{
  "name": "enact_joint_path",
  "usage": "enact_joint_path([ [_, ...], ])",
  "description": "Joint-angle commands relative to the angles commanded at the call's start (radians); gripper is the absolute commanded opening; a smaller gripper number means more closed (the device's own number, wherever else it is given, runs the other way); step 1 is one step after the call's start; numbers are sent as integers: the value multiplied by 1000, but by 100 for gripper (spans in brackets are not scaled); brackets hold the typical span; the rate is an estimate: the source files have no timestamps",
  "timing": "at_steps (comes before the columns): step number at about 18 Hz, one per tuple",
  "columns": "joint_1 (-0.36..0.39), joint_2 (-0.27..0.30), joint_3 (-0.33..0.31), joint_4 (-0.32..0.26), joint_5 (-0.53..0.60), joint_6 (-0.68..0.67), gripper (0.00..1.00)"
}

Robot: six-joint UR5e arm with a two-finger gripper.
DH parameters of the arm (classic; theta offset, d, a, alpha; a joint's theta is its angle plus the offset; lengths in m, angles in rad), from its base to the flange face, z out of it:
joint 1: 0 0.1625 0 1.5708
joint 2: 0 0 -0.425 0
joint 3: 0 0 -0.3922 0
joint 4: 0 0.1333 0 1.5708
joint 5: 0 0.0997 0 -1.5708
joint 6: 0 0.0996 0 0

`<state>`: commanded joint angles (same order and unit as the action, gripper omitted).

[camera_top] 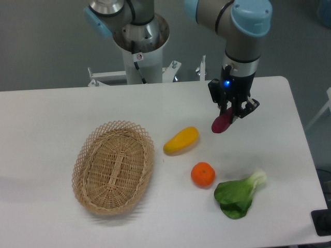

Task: Place the sweet potato on the table
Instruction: 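Hold the purple sweet potato in the gripper above the table, then carry the sweet potato down toward the table beside the basket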

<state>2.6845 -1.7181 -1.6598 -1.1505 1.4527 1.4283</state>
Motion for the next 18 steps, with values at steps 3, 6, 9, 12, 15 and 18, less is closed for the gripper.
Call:
enact_joint_path([
  [3,-6,-11,6,20,0,-49,25],
  [6,-24,-29,3,72,0,-115,25],
  [9,-57,-58,3,132,-2,-230,25],
  [12,-104,-103,3,254,-2,-377,25],
  [15,-158,-159,21,328,0,-478,25],
  [18,-205,-222,63,353,2,-575,25],
])
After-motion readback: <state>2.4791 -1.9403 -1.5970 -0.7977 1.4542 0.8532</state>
